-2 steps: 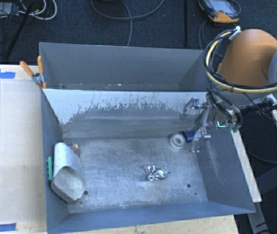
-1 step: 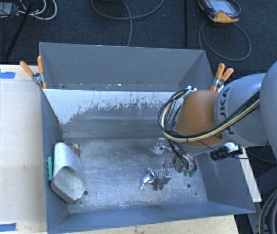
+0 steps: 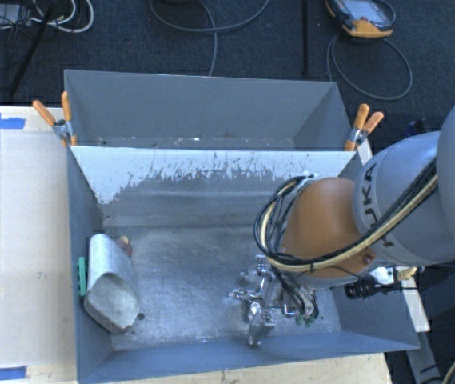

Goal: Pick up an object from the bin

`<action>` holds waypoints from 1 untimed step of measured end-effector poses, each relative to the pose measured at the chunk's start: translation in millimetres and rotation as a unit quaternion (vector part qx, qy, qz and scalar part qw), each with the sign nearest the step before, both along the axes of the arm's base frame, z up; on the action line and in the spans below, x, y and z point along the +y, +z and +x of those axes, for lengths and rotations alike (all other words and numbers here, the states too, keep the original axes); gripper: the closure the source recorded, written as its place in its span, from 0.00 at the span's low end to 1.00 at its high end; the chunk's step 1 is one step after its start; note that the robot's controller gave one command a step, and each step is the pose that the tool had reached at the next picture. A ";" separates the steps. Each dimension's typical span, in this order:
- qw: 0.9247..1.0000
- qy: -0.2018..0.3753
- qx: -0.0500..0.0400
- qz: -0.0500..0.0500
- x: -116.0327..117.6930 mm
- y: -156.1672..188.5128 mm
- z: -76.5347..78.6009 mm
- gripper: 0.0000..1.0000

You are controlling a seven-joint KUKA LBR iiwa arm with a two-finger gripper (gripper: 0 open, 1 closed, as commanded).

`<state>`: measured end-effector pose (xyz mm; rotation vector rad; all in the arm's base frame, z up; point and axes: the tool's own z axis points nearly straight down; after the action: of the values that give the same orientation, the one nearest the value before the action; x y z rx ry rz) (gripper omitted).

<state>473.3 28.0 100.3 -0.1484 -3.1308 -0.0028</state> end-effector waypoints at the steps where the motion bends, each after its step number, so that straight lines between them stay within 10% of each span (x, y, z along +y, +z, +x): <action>1: 1.000 0.012 -0.006 -0.002 -23.3 10.9 61.2 0.00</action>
Offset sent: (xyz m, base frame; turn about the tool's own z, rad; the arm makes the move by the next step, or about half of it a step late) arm 0.0585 -0.0225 0.0104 -0.0252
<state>534.6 4.7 111.2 -0.1112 -3.1450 0.0012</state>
